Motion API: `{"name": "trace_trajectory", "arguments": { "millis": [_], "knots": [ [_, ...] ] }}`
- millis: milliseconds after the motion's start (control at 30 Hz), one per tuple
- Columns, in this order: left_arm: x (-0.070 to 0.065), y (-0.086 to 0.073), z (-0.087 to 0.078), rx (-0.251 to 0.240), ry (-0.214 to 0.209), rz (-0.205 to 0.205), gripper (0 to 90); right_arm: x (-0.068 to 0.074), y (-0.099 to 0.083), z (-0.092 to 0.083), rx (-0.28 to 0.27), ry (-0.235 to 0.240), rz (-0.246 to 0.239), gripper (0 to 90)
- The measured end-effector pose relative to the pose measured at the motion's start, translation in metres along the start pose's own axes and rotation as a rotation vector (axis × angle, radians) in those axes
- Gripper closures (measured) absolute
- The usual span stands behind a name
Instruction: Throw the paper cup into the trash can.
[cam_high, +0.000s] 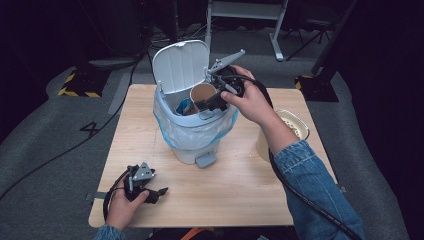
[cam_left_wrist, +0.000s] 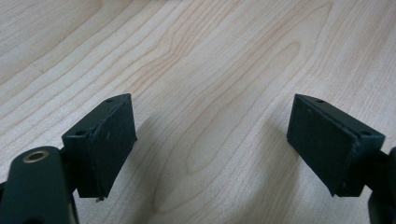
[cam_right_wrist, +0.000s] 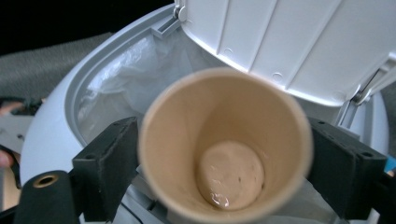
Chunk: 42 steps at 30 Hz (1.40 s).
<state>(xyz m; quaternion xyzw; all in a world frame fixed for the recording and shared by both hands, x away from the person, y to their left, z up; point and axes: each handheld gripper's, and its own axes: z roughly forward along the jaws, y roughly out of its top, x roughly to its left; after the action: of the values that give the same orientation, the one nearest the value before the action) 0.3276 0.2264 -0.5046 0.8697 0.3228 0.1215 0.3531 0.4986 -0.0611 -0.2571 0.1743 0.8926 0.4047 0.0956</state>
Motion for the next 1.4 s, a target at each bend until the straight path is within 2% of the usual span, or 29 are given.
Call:
{"name": "trace_trajectory", "arguments": {
  "millis": [100,167,333,467,567,633,700,767,1000,1133,1300,1400],
  "knots": [
    [0.000,0.000,0.000,-0.001,0.000,0.004,15.7,0.000,0.001,-0.002,0.005,-0.023,-0.099,15.7],
    [0.000,0.000,0.000,-0.001,-0.004,0.000,15.7,0.000,0.002,-0.003,-0.019,-0.039,-0.130,15.6],
    [0.001,0.000,0.000,-0.001,-0.004,0.000,15.5,0.000,-0.001,-0.007,-0.060,-0.018,-0.090,15.8],
    [0.001,0.000,0.000,0.000,-0.007,0.000,15.4,0.000,-0.006,-0.018,-0.111,0.005,-0.021,15.9],
    [0.001,0.001,0.001,-0.001,-0.007,0.003,15.4,-0.001,-0.012,-0.030,-0.132,0.009,-0.017,16.2],
    [0.001,0.000,0.001,-0.001,-0.008,0.000,15.4,-0.002,-0.018,-0.041,-0.148,0.028,0.004,16.0],
    [0.001,0.000,0.001,0.000,-0.008,0.002,15.4,-0.004,-0.024,-0.052,-0.157,0.047,-0.015,15.9],
    [0.002,0.001,0.000,0.003,-0.009,0.006,15.4,-0.004,-0.029,-0.064,-0.158,0.036,-0.034,15.9],
    [0.003,0.001,0.001,0.002,0.002,-0.007,15.3,-0.010,-0.053,-0.102,-0.156,-0.017,-0.020,16.6],
    [0.002,0.000,0.000,0.002,0.016,-0.024,15.3,-0.012,-0.068,-0.120,-0.134,-0.044,-0.026,17.9],
    [-0.001,-0.001,0.000,0.001,0.040,-0.049,15.3,-0.014,-0.089,-0.140,-0.129,-0.062,-0.008,18.8],
    [-0.001,-0.001,-0.001,0.001,0.043,-0.049,15.5,-0.015,-0.102,-0.151,-0.149,-0.064,0.008,18.8]
  ]
}}
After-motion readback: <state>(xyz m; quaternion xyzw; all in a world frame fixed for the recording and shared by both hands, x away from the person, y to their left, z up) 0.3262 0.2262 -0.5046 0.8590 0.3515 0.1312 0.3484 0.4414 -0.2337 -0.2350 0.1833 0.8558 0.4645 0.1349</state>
